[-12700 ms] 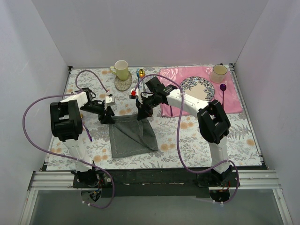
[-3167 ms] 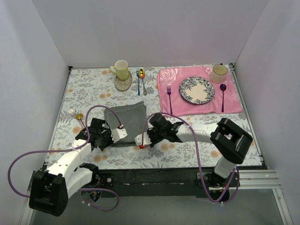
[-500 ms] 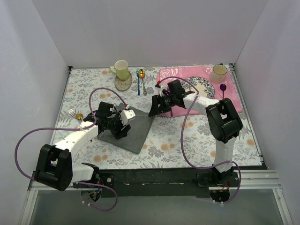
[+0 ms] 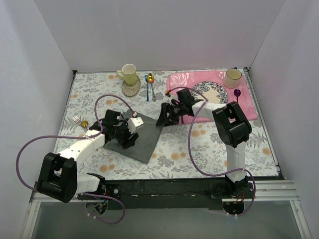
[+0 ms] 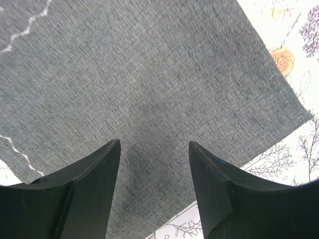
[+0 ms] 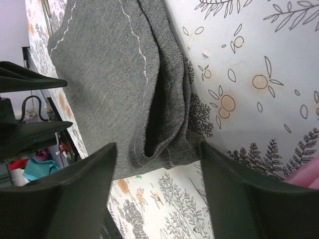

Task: Fold the napkin into a case and place the utensils inside
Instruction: Pick up the lower triangle-folded napkin from the center of the board.

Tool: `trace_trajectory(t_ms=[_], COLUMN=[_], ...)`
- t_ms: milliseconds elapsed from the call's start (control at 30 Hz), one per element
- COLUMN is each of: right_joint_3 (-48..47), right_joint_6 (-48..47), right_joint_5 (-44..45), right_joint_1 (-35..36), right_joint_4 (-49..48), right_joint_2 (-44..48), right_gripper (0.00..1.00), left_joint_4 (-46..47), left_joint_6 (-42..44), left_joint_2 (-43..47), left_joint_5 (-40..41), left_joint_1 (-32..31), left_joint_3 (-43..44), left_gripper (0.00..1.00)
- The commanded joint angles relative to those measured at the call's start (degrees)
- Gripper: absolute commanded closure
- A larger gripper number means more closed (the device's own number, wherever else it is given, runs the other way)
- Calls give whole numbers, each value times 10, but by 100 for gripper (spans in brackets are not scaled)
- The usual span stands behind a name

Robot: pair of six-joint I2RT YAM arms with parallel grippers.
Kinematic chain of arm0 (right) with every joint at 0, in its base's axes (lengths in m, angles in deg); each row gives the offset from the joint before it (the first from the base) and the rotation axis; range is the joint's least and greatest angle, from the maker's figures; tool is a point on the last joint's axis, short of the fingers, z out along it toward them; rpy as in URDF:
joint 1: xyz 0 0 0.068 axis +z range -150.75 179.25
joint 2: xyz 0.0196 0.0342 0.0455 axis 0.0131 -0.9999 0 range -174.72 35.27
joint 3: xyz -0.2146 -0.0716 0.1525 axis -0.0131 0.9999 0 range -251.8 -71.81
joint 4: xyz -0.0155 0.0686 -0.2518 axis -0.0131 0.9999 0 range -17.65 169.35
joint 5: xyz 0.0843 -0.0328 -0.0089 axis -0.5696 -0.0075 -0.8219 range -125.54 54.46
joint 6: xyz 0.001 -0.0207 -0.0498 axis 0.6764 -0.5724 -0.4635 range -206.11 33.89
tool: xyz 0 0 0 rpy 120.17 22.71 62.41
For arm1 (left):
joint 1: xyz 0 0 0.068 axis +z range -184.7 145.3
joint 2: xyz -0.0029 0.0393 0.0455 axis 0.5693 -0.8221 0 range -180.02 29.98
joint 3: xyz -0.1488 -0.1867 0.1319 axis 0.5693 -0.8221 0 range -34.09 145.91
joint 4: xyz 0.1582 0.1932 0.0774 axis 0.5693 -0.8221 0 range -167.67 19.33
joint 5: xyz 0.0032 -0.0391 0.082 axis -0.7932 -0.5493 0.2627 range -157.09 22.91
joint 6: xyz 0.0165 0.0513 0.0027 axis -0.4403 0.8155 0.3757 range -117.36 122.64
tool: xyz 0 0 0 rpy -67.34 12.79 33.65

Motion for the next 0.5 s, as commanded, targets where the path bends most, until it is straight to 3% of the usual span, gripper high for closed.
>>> trace_trajectory(t_ms=[0, 33, 67, 133, 167, 300, 467], right_joint_3=[1, 5, 7, 9, 11, 7, -42], right_joint_6=[39, 39, 38, 35, 32, -12, -131], right_joint_5=[-25, -25, -25, -26, -27, 5, 50], right_joint_1=[0, -1, -1, -4, -4, -6, -2], right_joint_4=[-25, -27, -26, -29, -28, -13, 62], right_joint_2=[-5, -3, 2, 9, 17, 34, -11], right_gripper=[32, 36, 49, 60, 74, 91, 99], left_joint_4=[-3, -4, -5, -12, -15, -39, -64], left_joint_6=[8, 9, 9, 11, 12, 38, 76], left_joint_2=[12, 12, 16, 19, 22, 20, -7], left_joint_5=[9, 10, 11, 11, 12, 15, 21], left_joint_1=[-3, -3, -2, -3, -3, -2, -4], left_joint_3=[-12, -12, -13, -14, -16, -20, -19], left_gripper=[44, 45, 45, 46, 48, 57, 66])
